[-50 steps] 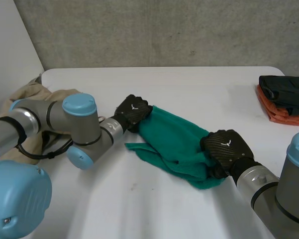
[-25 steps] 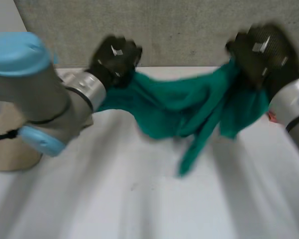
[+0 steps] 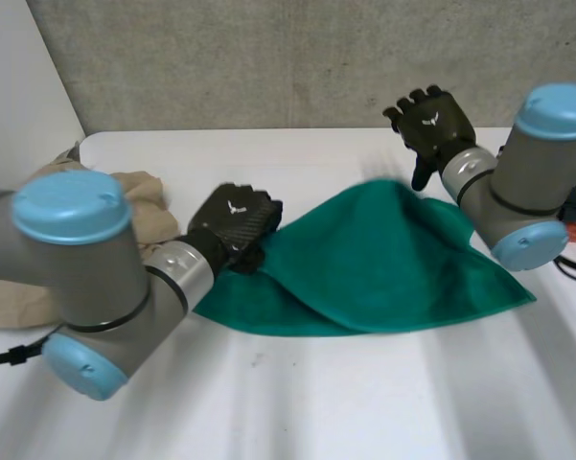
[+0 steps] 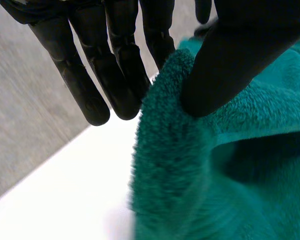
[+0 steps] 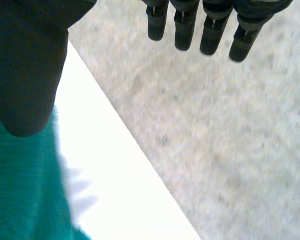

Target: Fold the laundry.

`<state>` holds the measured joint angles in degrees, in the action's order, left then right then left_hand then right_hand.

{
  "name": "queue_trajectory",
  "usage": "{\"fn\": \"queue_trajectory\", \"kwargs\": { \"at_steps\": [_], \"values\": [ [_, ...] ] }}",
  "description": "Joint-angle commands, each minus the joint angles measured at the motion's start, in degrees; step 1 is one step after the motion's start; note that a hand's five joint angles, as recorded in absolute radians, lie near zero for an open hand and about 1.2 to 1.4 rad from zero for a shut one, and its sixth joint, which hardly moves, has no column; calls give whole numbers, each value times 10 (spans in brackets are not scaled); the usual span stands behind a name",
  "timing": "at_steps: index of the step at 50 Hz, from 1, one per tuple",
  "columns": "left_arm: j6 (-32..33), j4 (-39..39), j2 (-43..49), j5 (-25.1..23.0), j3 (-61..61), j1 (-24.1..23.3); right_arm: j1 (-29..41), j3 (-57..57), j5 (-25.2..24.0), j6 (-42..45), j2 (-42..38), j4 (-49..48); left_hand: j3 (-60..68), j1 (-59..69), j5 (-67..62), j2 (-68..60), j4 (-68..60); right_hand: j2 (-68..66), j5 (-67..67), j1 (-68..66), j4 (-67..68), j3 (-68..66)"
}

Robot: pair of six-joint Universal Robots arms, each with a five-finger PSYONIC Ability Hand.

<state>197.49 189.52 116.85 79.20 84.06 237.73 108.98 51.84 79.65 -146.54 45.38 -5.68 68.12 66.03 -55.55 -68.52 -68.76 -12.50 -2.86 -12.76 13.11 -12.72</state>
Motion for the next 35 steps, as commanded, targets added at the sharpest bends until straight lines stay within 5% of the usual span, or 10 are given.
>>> {"fn": "queue_trajectory", "kwargs": {
  "at_steps": [1, 8, 15, 23, 29, 35],
  "values": [
    [-3, -6, 39, 46, -30, 1, -3, 21, 102, -20, 13, 25, 119, 140, -145, -115, -112, 25, 29, 28, -31, 27],
    [-5, -6, -1, 50, -21, 8, -31, 163, 90, -27, 193, 171, 119, 140, -145, -115, -112, 25, 29, 28, -31, 27],
    [-25, -6, -31, 47, -19, 6, -69, 325, 37, -45, 246, 220, 119, 140, -145, -115, -112, -38, -34, -35, 32, -36],
    [-43, -6, -34, 47, -31, 2, -105, 489, -52, -145, 248, 67, 119, 140, -145, -115, -112, -72, -68, -69, 66, -70],
    [-46, -6, -38, 49, -54, -7, -76, 547, -49, -287, 248, -55, 119, 140, -145, -115, -112, -32, -28, -29, 25, -29],
    [-62, -6, -43, 50, -66, -17, -19, 543, -18, -332, 224, -126, 119, 140, -145, -115, -112, -38, -34, -35, 32, -36]
  ]
}}
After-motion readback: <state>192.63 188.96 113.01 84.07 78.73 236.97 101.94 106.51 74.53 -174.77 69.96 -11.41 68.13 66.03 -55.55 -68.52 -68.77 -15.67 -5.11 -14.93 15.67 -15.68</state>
